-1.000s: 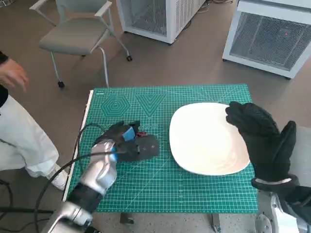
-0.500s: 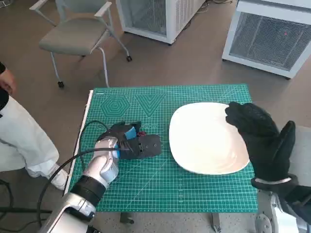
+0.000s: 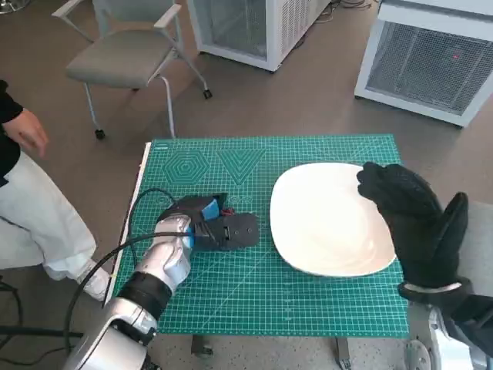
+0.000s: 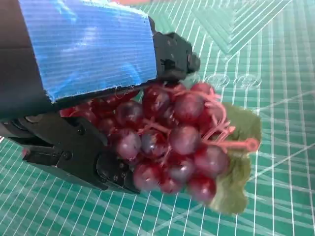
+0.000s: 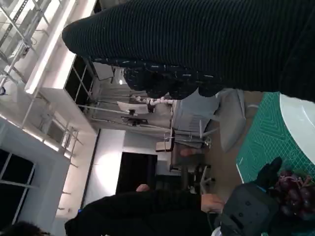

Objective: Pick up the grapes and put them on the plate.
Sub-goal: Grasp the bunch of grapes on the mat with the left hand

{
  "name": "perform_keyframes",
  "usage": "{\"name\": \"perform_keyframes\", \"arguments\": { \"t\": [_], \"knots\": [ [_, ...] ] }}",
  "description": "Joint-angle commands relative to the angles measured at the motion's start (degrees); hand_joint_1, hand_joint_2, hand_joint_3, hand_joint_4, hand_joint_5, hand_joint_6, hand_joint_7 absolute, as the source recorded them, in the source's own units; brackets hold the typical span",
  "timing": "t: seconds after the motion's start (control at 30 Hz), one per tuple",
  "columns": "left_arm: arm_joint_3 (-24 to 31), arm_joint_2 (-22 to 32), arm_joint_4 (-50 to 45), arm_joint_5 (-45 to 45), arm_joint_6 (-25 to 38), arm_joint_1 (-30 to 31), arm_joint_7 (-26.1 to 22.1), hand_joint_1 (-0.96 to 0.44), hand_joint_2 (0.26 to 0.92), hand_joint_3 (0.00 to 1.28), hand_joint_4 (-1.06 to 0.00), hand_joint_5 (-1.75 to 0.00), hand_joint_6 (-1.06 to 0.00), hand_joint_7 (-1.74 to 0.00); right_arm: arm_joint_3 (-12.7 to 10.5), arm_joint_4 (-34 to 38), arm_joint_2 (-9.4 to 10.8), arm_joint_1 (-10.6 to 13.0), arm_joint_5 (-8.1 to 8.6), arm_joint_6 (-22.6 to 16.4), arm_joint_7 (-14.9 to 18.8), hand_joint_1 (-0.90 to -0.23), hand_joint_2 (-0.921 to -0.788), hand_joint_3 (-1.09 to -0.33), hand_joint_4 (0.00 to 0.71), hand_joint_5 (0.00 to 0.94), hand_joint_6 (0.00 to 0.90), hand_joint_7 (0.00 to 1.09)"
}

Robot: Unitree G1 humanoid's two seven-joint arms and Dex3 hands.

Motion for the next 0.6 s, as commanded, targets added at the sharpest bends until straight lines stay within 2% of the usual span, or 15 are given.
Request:
{"name": "perform_keyframes", "arguments": {
  "t": [0.03,0.07,0.17,0.33,0.6],
  "knots": [
    [0.08,1.41,0.48,-0.75,-2.72,1.19,0.76,0.03,0.674,0.49,-0.66,-1.3,-0.65,-1.0,-0.34,0.85,-0.37,0.6,0.25,0.78,0.51,-0.374,-0.921,-0.655,0.401,0.768,0.172,1.02],
    [0.27,1.6,0.16,-1.0,-2.89,1.32,0.55,0.02,0.681,0.48,-0.68,-1.3,-0.66,-1.01,-0.38,0.86,-0.41,0.58,0.29,0.81,0.55,-0.374,-0.921,-0.655,0.401,0.768,0.172,1.02],
    [0.67,2.06,-1.01,-1.59,-2.96,1.67,-0.09,0.01,0.764,0.32,-0.74,-1.25,-0.66,-1.02,-0.43,0.9,-0.44,0.51,0.28,0.9,0.57,-0.374,-0.921,-0.656,0.4,0.769,0.172,1.02],
    [0.9,2.38,-2.2,-2.24,-2.18,1.79,-1.22,0.0,0.861,0.14,-0.76,-1.18,-0.65,-1.05,-0.31,0.93,-0.29,0.31,0.1,1.02,0.42,-0.374,-0.921,-0.656,0.4,0.769,0.171,1.02],
    [0.9,2.55,-3.16,-2.75,-1.9,2.13,-1.87,0.0,0.89,0.09,-0.77,-1.14,-0.64,-1.1,-0.13,1.23,-0.11,0.01,-0.13,0.94,0.36,-0.373,-0.921,-0.656,0.399,0.77,0.171,1.02]
  ]
}}
